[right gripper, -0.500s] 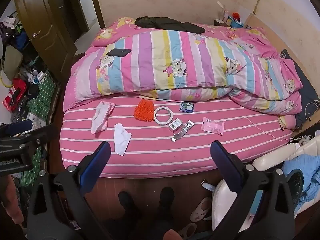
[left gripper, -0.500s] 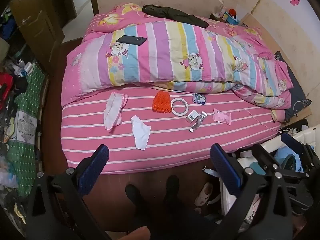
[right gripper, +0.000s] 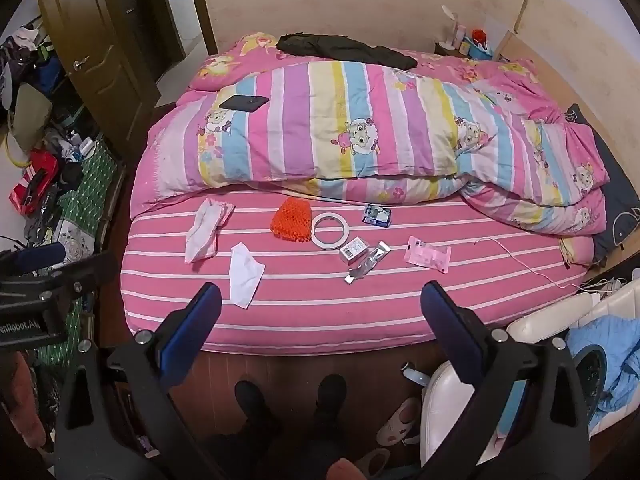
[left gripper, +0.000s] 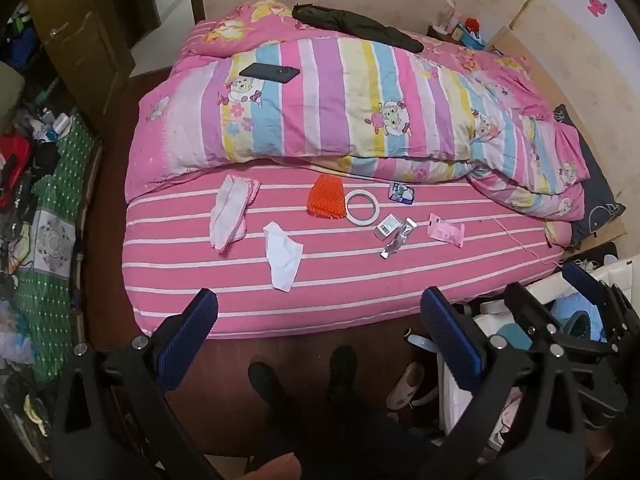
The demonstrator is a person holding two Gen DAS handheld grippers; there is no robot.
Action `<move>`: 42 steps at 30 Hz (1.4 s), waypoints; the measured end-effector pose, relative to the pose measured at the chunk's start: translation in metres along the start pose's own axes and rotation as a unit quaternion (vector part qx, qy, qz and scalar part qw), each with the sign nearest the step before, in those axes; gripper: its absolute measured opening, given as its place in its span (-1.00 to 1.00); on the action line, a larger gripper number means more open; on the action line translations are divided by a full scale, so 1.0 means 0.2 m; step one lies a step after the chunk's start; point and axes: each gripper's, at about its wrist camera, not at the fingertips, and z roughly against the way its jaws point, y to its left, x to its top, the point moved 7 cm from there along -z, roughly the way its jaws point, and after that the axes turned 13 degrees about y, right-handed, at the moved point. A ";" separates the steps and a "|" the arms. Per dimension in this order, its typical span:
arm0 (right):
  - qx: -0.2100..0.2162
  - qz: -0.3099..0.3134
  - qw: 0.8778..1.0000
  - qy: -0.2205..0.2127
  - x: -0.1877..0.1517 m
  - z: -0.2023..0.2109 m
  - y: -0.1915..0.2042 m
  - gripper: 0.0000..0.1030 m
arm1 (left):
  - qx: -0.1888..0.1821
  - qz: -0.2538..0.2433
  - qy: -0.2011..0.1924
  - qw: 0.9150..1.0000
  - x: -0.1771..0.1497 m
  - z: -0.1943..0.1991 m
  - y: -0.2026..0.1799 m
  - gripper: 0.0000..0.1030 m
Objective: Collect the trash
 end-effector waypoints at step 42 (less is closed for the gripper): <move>-0.012 -0.006 1.000 -0.026 -0.03 0.09 -0.04 0.92 | -0.023 0.005 -0.018 1.000 -0.02 0.04 -0.01 0.91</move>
